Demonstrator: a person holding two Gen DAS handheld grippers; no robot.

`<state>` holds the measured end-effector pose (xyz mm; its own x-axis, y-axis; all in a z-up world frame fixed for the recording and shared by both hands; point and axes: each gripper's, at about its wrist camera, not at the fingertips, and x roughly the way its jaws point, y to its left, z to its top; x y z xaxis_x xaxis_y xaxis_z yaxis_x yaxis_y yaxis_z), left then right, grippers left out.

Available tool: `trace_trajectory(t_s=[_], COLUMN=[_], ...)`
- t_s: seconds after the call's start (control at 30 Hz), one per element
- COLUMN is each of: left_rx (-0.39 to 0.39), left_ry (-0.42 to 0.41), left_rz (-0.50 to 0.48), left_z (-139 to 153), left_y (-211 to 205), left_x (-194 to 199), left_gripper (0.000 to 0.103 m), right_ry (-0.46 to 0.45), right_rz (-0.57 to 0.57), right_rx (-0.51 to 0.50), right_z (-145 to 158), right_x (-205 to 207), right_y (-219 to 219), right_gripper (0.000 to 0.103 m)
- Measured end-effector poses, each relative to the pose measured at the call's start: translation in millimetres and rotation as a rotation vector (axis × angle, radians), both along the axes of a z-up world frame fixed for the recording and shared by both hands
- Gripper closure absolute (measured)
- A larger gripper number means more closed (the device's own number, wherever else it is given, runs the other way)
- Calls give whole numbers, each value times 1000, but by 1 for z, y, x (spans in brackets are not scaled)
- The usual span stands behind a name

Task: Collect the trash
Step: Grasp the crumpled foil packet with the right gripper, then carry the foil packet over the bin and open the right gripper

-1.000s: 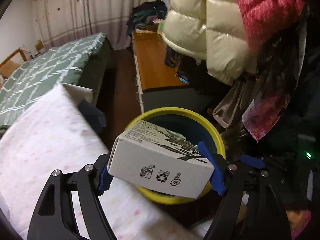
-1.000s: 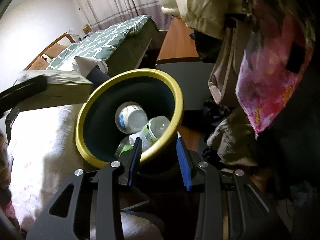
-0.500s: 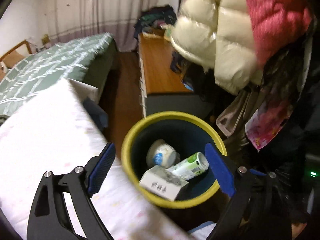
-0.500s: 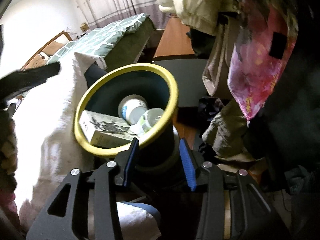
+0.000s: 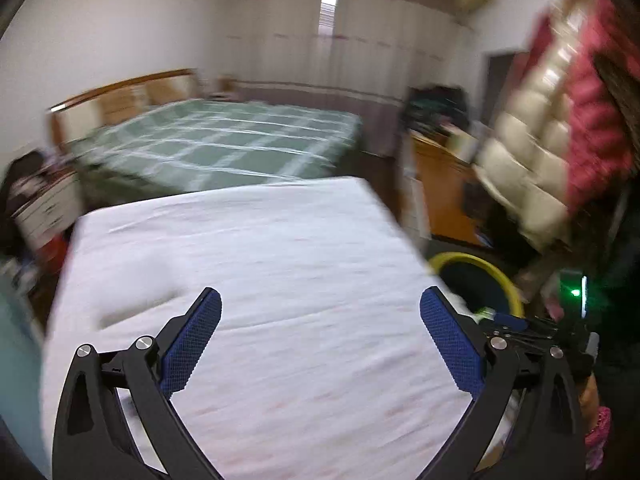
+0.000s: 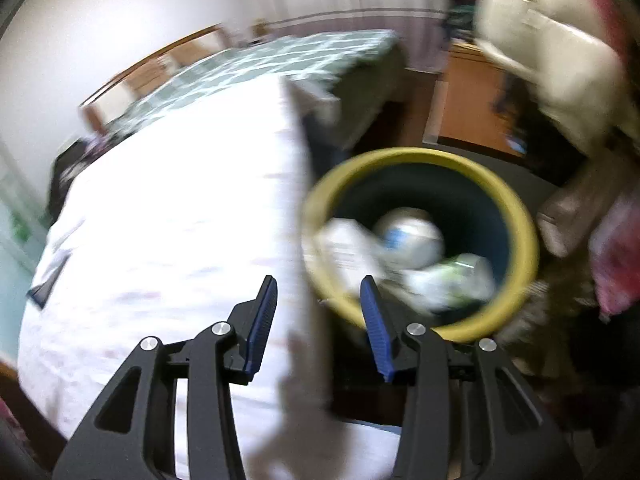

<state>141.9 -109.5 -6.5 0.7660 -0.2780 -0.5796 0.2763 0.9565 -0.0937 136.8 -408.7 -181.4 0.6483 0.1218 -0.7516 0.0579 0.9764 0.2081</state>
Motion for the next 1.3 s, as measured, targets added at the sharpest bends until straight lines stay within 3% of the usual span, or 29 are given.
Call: trace_trajectory(t_s=[0.2, 0.33, 0.5, 0.7, 0.97, 1.3], left_rx=[36, 41, 17, -16, -21, -59], left_ry=[-52, -80, -81, -51, -31, -4], left_rz=[293, 393, 418, 404, 373, 378], left_z=[9, 12, 6, -11, -25, -34], left_y=[115, 164, 197, 214, 213, 220], left_x=[-45, -69, -79, -76, -76, -68], left_gripper=[5, 5, 5, 5, 5, 5], right_ry=[-4, 0, 1, 21, 79, 70], right_rz=[260, 417, 572, 617, 560, 536], right_rx=[-6, 5, 32, 0, -24, -70], right_z=[12, 16, 21, 17, -4, -5], right_x=[36, 49, 44, 46, 63, 70], right_y=[120, 205, 299, 372, 392, 402], right_gripper=[61, 56, 56, 56, 56, 56])
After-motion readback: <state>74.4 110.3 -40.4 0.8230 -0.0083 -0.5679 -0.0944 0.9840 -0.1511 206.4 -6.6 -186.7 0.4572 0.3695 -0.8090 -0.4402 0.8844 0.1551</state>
